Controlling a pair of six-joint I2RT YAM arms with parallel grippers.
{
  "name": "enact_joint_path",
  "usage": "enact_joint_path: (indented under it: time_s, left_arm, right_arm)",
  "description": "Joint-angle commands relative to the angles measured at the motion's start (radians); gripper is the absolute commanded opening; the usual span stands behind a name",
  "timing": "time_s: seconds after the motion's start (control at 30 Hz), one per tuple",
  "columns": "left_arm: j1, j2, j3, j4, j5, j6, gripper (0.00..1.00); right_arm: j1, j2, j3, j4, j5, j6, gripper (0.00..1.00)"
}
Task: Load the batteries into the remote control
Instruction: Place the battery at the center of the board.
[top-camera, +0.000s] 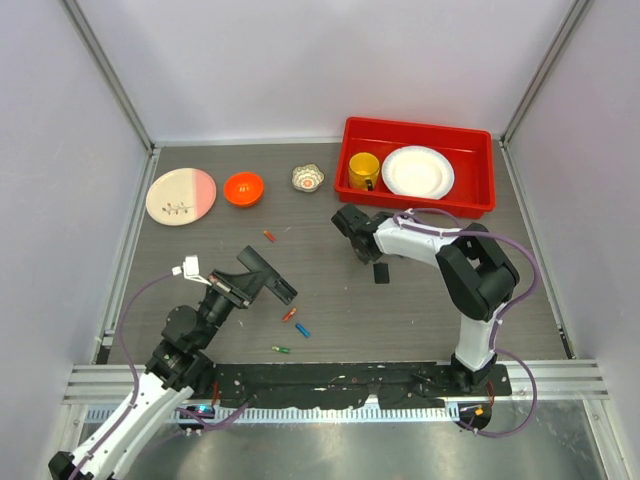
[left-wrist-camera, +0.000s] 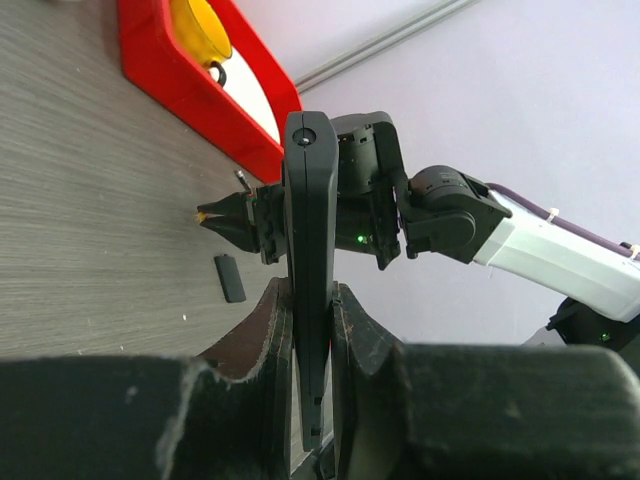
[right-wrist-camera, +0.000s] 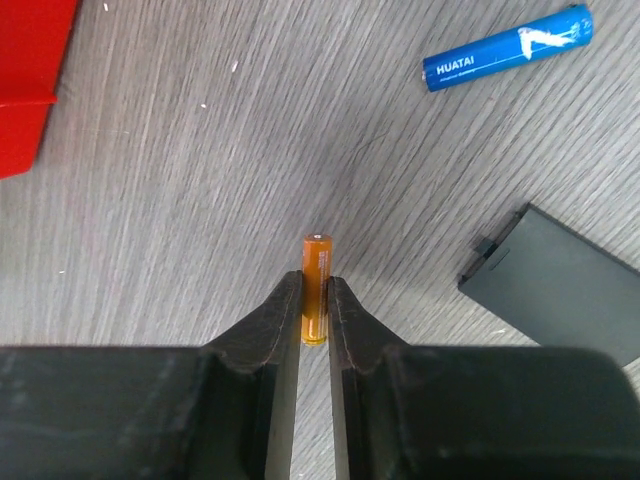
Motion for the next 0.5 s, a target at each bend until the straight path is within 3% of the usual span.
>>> enact_joint_path:
  time_s: [0.0, 0.17, 0.47]
  left_arm:
    - [0.003, 0.031, 0.009, 0.082, 0.024, 0.013, 0.00]
    - [0.003, 0.029, -0.006, 0.086, 0.019, -0.003, 0.00]
    - [0.003, 0.018, -0.012, 0.073, 0.031, -0.003, 0.00]
  right_arm:
    - [-0.001, 0.001, 0.015, -0.025, 0.056, -0.039, 0.20]
    - [-0.005, 0.007, 0.012, -0.025, 0.042, -0.059, 0.22]
    - [-0.008, 0.012, -0.009, 0.039, -0.025, -0.134, 0.42]
